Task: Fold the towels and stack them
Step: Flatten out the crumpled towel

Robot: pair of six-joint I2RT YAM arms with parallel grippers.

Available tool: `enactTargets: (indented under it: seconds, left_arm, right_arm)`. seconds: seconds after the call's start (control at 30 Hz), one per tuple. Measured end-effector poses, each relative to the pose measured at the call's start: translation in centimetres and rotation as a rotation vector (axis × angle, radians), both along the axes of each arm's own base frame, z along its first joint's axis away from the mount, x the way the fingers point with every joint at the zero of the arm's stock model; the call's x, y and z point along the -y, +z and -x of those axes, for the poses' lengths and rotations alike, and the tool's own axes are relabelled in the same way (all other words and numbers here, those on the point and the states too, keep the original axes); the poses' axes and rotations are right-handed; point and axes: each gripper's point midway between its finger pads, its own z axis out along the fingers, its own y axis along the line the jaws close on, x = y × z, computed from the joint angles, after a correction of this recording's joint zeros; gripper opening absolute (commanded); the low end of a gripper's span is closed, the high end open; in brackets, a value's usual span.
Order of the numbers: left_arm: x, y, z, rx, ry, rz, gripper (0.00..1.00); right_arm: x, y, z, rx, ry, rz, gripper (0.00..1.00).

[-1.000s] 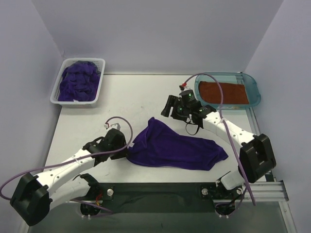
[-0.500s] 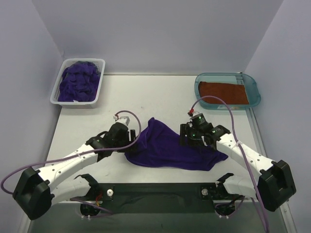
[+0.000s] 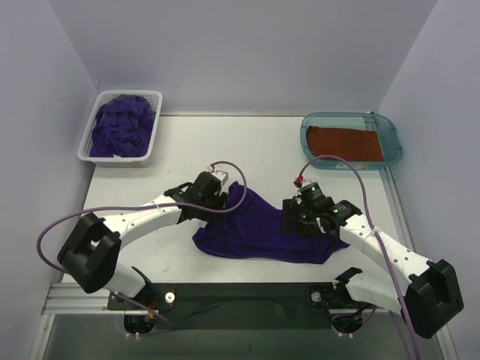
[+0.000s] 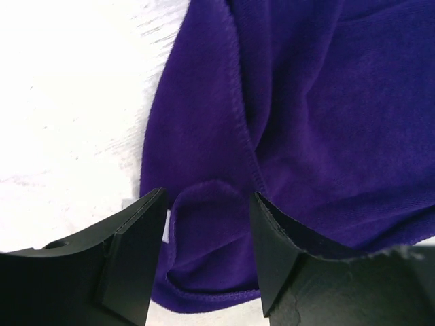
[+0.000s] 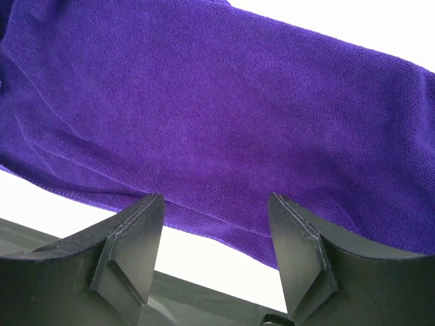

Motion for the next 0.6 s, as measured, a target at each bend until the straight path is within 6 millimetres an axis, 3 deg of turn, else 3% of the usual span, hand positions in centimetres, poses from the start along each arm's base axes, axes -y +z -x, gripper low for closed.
enactTargets:
  seconds: [0.2,0.4,0.6]
  left_arm:
    - [1.0,-0.9,-0.2,-0.035,-0.076,-0.023,0.6]
    - [1.0,-2.1,0.7,-0.099,-0.117,-0.045,0.59]
    - [0.9,-2.3,1.7,-0.138,-0.149,-0.042,0.51]
  right_arm:
    - [0.1,-0.1,0.1,-0.001,0.011,0.008,0.63]
    - [0.2,-0.1,0.1,-0.001,0.017,0.012,0.63]
    - [0.2,-0.1,0.2,-0.002,0.018,0.014,0.63]
